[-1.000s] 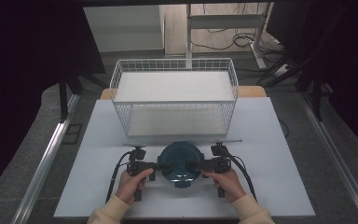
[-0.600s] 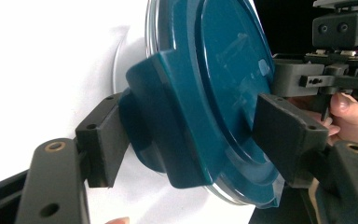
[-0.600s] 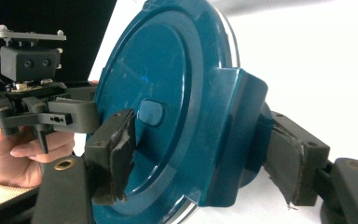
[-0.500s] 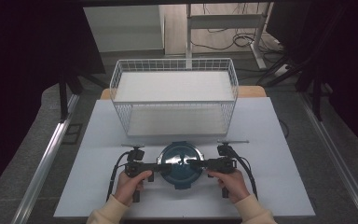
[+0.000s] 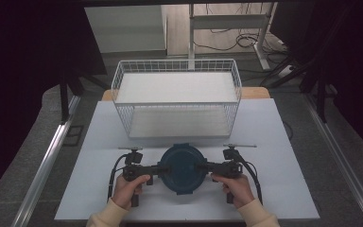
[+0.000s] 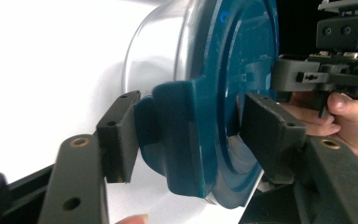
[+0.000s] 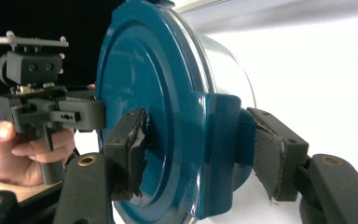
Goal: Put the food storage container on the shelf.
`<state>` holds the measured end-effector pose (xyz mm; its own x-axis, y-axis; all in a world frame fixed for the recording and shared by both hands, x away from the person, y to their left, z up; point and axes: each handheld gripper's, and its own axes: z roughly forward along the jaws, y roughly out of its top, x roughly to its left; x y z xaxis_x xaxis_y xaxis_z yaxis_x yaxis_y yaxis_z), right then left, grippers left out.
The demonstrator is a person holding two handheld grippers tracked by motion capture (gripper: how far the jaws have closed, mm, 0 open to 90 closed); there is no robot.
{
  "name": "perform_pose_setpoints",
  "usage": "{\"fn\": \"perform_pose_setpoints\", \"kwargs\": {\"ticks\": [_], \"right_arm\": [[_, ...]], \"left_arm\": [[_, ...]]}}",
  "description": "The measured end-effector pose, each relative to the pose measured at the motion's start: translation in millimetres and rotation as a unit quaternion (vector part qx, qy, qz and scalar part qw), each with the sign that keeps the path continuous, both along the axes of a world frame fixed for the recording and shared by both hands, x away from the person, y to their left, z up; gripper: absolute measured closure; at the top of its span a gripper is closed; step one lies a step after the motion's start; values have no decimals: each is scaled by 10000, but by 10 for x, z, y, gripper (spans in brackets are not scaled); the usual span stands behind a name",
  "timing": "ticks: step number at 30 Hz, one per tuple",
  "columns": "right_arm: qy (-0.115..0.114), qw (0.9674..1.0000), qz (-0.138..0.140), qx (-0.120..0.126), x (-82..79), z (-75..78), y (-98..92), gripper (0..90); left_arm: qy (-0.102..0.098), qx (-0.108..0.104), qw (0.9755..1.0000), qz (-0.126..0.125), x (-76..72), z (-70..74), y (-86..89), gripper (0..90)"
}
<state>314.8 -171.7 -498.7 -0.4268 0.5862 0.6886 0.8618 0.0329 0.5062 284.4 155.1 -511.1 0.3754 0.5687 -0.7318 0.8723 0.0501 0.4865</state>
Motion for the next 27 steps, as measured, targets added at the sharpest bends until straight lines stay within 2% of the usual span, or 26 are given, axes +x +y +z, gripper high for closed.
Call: {"fn": "perform_pose_setpoints", "kwargs": {"ticks": [8, 12, 17, 27], "right_arm": [[-289, 9994, 106, -125, -41, 63, 32, 411], [-588, 9980, 168, -189, -76, 151, 43, 411], [-924, 9953, 235, -187, -126, 289, 52, 411], [-1439, 9889, 292, -245, -244, 508, 72, 411]], "left_arm": [[-83, -38, 10000, 9, -16, 33, 21, 415], [-188, -97, 9998, 32, -46, 93, 30, 416], [-479, -41, 9988, 41, -108, 250, 32, 415], [-870, -28, 9962, -9, -199, 440, 54, 411]]}}
